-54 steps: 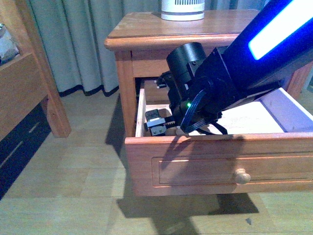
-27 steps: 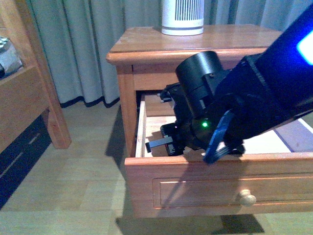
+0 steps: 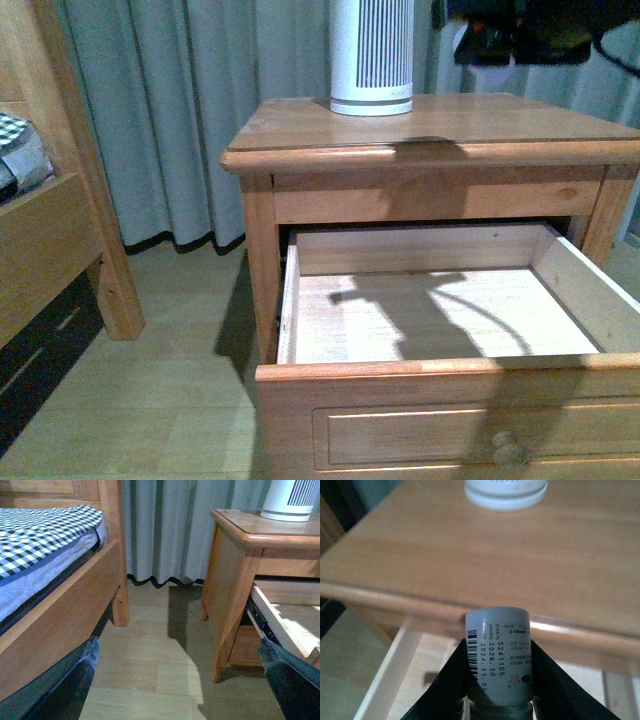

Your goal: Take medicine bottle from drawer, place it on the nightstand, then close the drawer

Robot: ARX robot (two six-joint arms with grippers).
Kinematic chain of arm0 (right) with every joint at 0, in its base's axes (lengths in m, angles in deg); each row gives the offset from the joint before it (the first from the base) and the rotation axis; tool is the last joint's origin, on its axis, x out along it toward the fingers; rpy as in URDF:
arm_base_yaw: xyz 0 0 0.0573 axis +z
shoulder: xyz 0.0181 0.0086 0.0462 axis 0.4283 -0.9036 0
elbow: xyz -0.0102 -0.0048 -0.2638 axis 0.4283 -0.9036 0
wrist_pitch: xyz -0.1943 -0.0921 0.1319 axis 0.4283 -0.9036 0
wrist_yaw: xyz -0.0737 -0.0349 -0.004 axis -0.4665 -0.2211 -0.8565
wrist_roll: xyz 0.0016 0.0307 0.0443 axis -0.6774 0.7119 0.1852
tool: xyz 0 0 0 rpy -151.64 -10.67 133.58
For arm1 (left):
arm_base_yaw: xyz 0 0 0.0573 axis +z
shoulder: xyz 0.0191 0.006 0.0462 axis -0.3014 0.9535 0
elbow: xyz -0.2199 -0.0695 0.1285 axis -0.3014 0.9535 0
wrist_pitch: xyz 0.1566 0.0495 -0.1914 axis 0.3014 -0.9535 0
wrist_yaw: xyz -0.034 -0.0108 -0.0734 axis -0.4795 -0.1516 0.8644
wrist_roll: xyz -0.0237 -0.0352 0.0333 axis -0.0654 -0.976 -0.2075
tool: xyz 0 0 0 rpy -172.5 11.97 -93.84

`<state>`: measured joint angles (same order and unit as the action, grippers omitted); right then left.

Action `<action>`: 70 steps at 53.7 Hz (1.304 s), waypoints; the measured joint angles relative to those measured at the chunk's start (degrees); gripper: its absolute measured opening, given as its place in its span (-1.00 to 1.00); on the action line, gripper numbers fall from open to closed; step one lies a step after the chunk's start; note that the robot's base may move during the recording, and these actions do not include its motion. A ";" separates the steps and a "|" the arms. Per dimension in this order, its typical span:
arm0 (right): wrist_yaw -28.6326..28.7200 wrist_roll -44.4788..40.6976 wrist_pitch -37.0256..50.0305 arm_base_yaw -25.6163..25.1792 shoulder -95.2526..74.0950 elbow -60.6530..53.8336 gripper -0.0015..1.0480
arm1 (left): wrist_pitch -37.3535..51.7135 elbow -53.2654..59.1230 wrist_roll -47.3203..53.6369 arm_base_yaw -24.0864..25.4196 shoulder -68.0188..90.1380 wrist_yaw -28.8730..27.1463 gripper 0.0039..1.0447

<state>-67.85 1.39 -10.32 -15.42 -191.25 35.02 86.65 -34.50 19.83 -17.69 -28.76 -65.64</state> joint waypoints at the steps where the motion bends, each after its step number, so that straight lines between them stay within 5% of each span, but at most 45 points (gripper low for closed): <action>1: -0.02 -0.35 -0.90 -0.44 -0.72 1.99 -0.44 | 0.00 0.00 0.00 0.00 0.00 0.00 0.88; 16: -2.69 -4.94 -7.34 -2.47 -19.71 27.76 -0.44 | 0.00 0.00 0.00 0.00 0.00 0.00 0.88; 27: -5.60 -7.93 -6.49 -0.59 -29.11 34.77 -0.44 | 0.00 0.00 0.00 0.00 0.00 0.00 0.88; 40: -5.07 -6.73 -0.76 1.03 -28.39 33.79 0.32 | 0.00 0.00 0.00 0.00 0.00 0.00 0.88; 49: -0.72 0.33 6.05 0.66 -12.74 18.05 0.89 | 0.00 0.00 0.00 0.00 0.00 0.00 0.88; 53: 3.28 3.50 7.26 0.61 -0.90 6.71 0.85 | 0.00 0.00 0.00 0.00 0.00 0.00 0.88; 70: 4.44 11.39 1.88 7.45 32.24 -43.65 -0.14 | 0.00 0.00 0.00 0.00 0.00 0.00 0.88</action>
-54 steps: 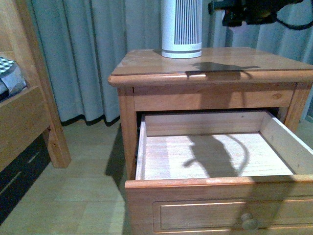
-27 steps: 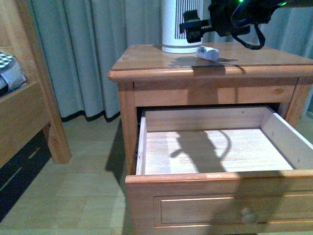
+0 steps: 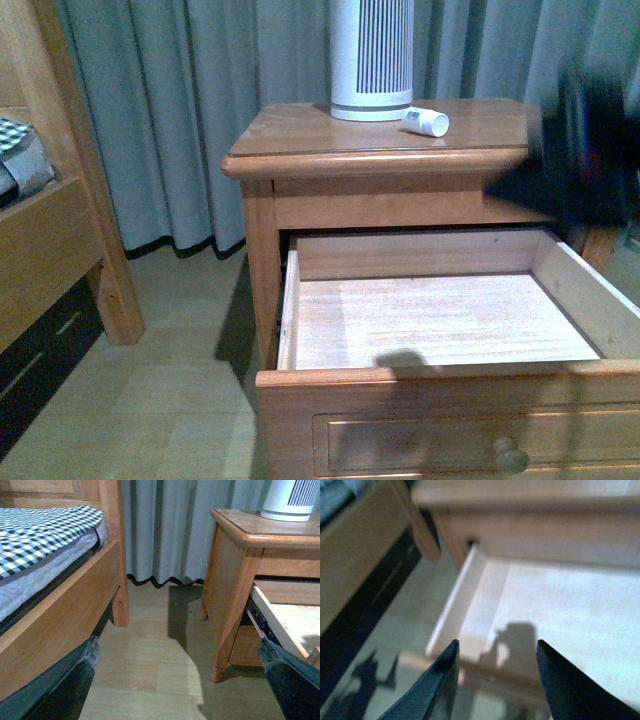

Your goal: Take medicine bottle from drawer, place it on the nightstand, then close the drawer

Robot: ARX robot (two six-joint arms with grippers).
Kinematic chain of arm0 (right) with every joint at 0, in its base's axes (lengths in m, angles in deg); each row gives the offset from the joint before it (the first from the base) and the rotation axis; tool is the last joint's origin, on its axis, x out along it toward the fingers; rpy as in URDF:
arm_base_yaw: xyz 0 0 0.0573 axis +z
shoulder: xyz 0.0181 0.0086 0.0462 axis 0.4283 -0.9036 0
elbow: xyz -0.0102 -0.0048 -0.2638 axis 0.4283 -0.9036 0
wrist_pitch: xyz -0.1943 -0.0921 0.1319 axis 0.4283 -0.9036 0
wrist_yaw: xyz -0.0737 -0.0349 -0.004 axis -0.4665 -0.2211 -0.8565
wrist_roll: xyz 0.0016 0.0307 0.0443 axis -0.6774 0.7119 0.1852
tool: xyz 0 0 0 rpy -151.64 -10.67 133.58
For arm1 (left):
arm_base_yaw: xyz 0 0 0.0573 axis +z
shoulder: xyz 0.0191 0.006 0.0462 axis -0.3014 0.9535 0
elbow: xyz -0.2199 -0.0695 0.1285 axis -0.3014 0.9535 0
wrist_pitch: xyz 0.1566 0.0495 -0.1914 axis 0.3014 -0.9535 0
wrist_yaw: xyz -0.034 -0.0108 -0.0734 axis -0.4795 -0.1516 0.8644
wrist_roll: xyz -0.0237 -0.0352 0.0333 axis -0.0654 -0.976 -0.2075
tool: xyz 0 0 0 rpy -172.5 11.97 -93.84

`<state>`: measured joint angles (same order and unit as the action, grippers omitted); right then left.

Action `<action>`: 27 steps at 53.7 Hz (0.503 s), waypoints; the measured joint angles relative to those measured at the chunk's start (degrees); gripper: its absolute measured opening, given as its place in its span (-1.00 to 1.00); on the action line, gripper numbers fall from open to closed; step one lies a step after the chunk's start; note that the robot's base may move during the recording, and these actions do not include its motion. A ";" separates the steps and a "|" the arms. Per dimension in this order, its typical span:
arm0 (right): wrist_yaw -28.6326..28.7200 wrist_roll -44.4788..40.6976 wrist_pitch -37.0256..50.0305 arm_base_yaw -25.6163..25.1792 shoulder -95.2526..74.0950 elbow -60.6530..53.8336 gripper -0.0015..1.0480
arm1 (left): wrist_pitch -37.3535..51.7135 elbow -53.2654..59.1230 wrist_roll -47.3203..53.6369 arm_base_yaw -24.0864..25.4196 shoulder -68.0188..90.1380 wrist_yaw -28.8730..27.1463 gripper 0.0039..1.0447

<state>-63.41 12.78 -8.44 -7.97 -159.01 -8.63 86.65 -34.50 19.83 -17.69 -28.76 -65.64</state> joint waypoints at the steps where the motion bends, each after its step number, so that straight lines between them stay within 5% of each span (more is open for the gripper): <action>1: -0.70 0.68 -0.02 0.66 0.72 -3.02 -0.21 | 0.00 0.00 0.00 0.00 0.00 0.00 0.88; 12: -6.93 1.90 12.70 3.37 -4.63 -22.18 -0.94 | 0.00 0.00 0.00 0.00 0.00 0.00 0.88; 27: -8.96 -6.86 33.29 -2.29 -23.54 -15.69 -0.94 | 0.00 0.00 0.00 0.00 0.00 0.00 0.88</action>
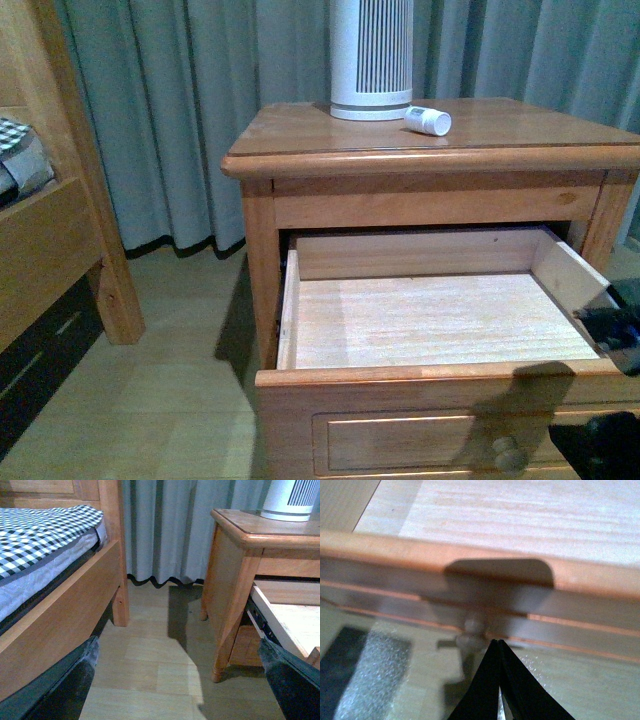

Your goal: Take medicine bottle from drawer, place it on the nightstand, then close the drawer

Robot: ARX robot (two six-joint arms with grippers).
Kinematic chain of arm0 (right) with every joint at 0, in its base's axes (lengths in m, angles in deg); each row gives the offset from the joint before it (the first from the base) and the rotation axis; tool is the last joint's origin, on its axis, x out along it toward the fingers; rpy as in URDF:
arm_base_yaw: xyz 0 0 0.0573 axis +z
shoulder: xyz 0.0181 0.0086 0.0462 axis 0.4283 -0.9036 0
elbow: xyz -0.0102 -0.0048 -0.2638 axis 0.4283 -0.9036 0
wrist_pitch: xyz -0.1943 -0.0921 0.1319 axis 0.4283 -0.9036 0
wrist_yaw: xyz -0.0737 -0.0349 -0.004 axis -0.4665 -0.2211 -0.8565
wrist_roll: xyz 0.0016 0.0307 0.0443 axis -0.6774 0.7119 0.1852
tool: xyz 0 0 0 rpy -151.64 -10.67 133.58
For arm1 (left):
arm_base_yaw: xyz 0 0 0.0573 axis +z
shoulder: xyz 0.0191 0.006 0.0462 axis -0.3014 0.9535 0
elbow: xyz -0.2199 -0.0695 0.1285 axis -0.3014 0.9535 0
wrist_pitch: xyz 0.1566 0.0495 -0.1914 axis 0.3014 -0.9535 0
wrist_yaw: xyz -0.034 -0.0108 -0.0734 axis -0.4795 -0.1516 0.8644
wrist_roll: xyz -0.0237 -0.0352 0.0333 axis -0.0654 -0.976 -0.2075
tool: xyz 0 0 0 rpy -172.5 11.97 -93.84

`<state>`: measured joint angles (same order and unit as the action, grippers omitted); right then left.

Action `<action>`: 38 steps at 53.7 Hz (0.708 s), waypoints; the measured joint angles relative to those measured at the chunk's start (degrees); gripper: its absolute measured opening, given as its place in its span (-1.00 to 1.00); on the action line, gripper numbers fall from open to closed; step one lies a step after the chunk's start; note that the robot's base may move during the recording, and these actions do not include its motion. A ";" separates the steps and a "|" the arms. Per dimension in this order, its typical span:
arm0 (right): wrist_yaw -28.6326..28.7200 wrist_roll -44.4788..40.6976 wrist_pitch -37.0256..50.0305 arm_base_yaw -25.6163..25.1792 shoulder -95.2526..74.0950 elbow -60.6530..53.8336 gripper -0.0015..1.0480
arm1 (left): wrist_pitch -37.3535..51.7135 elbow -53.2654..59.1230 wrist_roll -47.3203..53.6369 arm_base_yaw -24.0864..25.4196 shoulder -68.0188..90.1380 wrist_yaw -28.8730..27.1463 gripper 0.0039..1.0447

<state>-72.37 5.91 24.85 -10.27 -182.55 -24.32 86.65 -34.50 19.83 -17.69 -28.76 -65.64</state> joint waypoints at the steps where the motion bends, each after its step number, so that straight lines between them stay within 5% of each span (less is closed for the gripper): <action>1: 0.11 -0.50 0.22 -0.35 -1.38 1.14 -0.94 | 0.00 0.00 0.00 0.00 0.00 0.00 0.88; 38: -0.90 -15.52 -4.50 -7.34 -29.70 39.78 -0.94 | 0.00 0.00 0.00 0.00 0.00 0.00 0.88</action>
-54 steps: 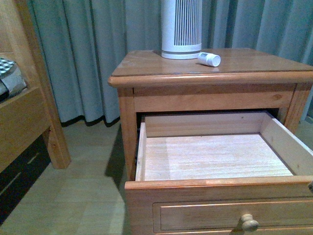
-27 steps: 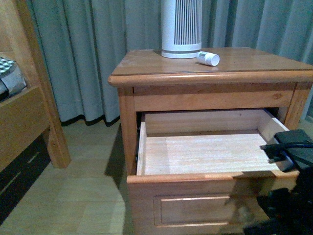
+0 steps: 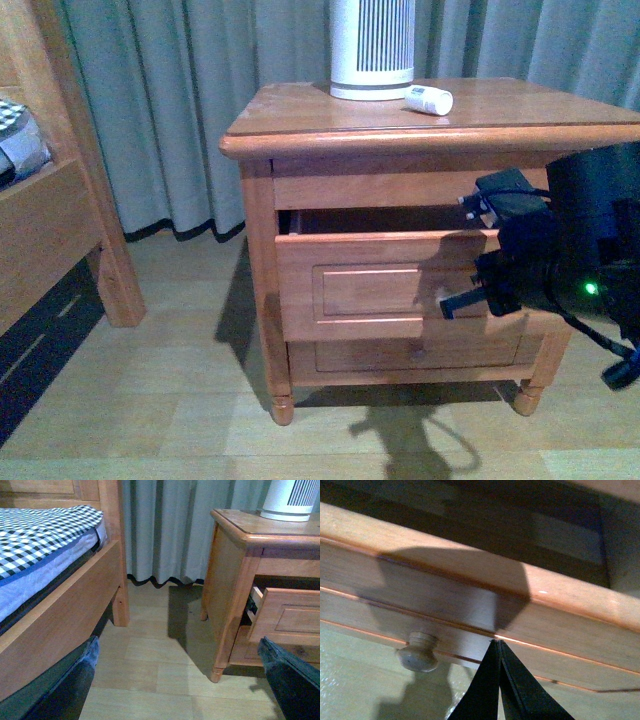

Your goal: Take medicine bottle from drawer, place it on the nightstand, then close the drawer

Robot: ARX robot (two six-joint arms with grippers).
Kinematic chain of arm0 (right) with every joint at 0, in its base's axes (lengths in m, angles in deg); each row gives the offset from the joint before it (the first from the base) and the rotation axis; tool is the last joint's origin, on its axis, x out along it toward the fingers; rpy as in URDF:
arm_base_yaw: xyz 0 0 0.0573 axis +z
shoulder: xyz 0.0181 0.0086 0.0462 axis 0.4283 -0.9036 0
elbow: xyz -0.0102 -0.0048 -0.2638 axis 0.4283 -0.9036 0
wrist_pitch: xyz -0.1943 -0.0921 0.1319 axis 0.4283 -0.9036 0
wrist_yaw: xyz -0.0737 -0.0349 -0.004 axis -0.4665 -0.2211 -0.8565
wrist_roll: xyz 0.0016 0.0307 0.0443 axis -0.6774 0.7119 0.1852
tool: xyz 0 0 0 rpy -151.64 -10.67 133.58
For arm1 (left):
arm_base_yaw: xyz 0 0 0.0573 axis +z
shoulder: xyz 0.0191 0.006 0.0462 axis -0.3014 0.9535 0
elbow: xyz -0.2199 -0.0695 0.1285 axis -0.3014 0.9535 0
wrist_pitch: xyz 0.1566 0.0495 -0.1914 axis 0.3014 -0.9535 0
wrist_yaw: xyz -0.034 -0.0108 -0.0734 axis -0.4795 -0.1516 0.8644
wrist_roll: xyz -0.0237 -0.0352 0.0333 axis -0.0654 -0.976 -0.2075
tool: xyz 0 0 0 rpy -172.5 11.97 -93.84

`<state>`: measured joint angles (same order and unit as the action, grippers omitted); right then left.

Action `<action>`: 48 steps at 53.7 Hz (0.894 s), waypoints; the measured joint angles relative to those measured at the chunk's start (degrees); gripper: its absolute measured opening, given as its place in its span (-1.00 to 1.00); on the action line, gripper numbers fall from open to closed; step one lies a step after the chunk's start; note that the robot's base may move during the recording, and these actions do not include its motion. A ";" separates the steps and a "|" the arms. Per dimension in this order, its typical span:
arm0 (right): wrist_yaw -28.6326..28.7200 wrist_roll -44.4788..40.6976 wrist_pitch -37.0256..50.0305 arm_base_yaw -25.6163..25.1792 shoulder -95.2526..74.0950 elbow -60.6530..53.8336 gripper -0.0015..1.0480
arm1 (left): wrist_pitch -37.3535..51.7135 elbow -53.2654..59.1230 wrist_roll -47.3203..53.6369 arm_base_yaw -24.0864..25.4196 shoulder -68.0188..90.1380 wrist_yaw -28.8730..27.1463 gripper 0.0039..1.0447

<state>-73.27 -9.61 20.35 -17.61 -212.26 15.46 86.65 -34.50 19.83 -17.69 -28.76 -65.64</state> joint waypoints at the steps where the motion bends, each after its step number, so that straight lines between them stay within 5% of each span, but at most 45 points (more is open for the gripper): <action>1: -0.11 -0.24 -0.44 -0.22 -0.72 1.64 -0.94 | 0.00 0.00 0.00 0.00 0.00 0.00 0.88; 23: 0.85 -1.60 -6.60 -2.58 -7.15 16.48 -0.94 | 0.00 0.00 0.00 0.00 0.00 0.00 0.88; 48: 3.28 3.67 -4.98 -3.58 -0.63 8.04 -0.94 | 0.00 0.00 0.00 0.00 0.00 0.00 0.88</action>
<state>-69.99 -5.93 15.36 -21.20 -212.89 23.50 86.65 -34.50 19.83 -17.69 -28.76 -65.64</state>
